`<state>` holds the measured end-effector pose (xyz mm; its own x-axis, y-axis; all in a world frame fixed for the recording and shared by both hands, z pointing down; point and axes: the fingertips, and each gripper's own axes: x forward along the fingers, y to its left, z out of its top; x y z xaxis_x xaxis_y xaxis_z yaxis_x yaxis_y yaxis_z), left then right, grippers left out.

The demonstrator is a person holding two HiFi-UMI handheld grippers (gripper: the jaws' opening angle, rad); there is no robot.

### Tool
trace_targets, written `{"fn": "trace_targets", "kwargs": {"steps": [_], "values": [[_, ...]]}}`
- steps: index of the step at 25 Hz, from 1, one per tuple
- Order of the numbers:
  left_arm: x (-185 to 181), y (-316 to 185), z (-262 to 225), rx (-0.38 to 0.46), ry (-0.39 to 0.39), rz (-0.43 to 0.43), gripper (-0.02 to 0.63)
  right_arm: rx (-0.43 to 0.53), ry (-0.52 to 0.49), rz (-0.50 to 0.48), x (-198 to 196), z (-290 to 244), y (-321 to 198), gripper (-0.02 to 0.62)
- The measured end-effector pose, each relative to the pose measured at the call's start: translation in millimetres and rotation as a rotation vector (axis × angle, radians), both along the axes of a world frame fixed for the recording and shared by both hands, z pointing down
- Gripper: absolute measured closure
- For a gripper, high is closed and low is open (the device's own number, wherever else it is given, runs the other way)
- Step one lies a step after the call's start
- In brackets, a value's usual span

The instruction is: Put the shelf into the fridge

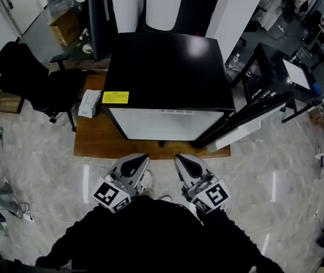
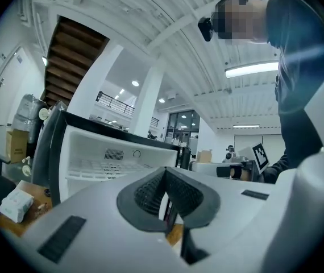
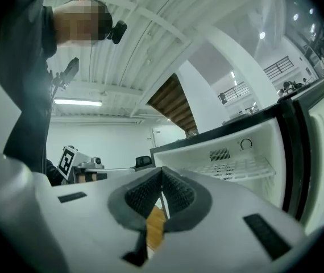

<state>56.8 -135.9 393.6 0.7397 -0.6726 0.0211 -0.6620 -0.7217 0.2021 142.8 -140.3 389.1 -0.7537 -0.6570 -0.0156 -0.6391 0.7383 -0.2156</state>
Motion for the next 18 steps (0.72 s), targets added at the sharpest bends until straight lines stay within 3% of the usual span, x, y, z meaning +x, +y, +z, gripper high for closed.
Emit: {"fn": "trace_targets", "kwargs": {"steps": [7, 18], "values": [[6, 8, 5, 0.040, -0.088, 0.009, 0.600, -0.014, 0.026, 0.014, 6, 8, 5, 0.594], [-1, 7, 9, 0.011, -0.066, -0.025, 0.600, -0.019, 0.099, 0.045, 5, 24, 9, 0.594]]}}
